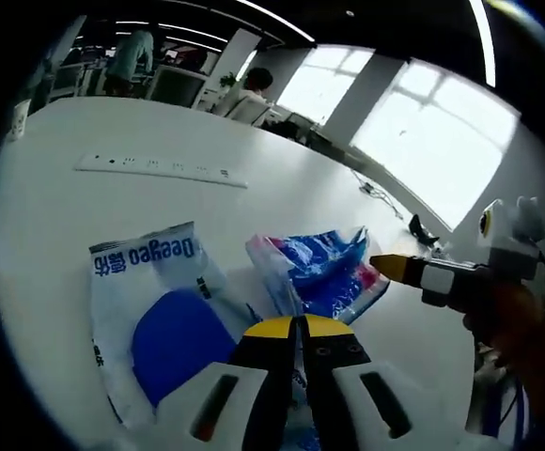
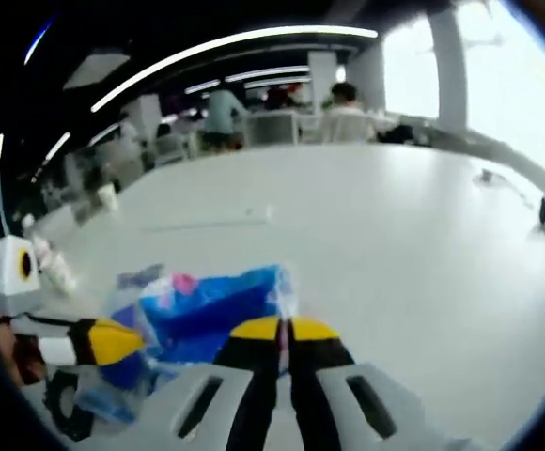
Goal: Arrange the tabletop items into an orderly group along one side of the table until the central work area is clear of visible clutter.
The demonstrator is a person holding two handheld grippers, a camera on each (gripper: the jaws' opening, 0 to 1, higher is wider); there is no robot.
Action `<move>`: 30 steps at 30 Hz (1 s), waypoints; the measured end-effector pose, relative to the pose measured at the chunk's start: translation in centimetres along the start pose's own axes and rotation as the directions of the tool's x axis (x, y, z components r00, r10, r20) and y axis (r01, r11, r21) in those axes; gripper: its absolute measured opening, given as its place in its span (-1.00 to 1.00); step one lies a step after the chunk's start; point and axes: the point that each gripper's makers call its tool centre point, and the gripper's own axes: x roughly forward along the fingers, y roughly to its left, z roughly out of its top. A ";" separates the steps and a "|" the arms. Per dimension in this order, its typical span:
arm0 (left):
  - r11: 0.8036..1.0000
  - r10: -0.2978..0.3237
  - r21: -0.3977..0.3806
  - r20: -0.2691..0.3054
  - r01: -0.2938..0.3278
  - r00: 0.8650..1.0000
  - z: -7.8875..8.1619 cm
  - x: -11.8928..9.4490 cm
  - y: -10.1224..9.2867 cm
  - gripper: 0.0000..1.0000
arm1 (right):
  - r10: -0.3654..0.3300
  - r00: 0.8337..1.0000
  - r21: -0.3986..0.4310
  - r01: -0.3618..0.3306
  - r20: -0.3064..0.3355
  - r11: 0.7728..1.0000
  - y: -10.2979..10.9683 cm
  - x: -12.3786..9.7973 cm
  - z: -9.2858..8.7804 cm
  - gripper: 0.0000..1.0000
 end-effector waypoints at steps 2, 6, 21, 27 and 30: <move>1.000 0.005 0.006 -0.004 -0.005 1.000 -0.1 0.3 0.1 -0.97 | 0.004 1.000 0.010 -0.004 -0.002 1.000 -0.1 0.2 -0.2 -1.00; 1.000 0.014 0.000 -0.004 -0.014 1.000 -0.1 0.8 0.5 -0.97 | 0.006 1.000 0.015 -0.006 -0.011 1.000 -0.3 0.7 -0.7 -1.00; 0.999 0.037 -0.010 -0.011 -0.037 0.999 -0.7 1.5 1.2 -0.95 | 0.019 0.999 0.047 -0.017 -0.049 0.999 -0.9 1.9 -2.9 -1.00; 0.999 0.040 0.022 -0.005 -0.040 0.999 -0.6 1.5 1.2 -0.94 | 0.015 0.998 0.055 -0.012 -0.061 0.998 -1.0 1.9 -3.3 -0.97; 0.998 0.049 0.050 0.002 -0.049 0.999 -0.5 1.4 1.3 -0.89 | 0.010 0.997 0.036 -0.007 -0.077 0.999 -0.9 1.9 -3.4 -0.93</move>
